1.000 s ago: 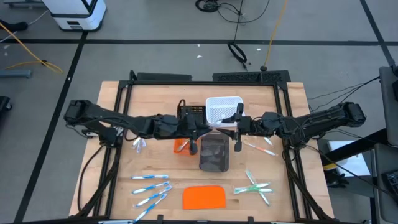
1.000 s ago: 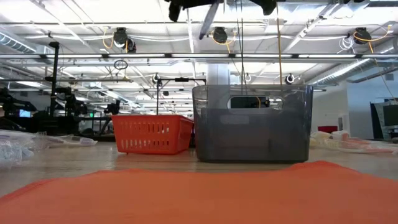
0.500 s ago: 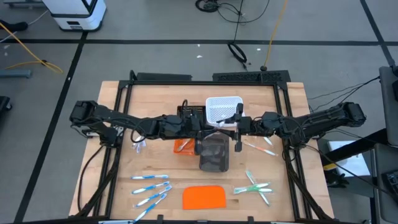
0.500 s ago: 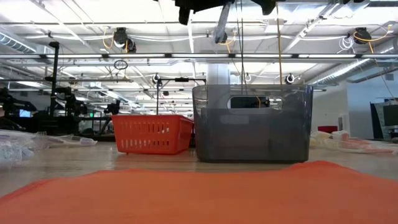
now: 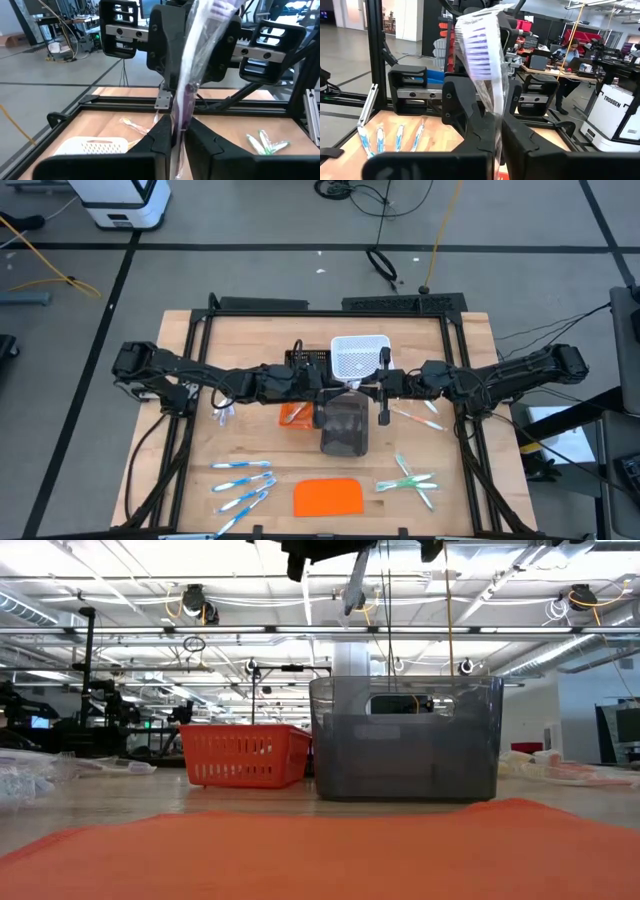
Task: Pick & Place Toothbrushes
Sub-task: Put the violet toothbrush into the transparent bin
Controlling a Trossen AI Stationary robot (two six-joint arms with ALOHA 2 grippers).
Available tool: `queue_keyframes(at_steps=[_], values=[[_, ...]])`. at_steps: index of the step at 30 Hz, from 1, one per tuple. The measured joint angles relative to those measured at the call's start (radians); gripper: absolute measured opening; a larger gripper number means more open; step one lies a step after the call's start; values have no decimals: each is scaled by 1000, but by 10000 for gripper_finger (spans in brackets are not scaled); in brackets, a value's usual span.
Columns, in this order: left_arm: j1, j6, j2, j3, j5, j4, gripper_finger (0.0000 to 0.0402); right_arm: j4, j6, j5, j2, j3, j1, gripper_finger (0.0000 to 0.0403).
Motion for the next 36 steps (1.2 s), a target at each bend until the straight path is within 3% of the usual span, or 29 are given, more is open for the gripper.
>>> queue_keyframes(at_steps=[9,24,36], values=[[0,23,0,0,0,-7,45,-6,0,-8,0,0,0,3],[-27,141,-32,1,-143,-71,174,-74,54,-6,-10,0,0,1],[-35,134,-95,2,-239,-251,189,-244,237,-12,-15,0,2,1]])
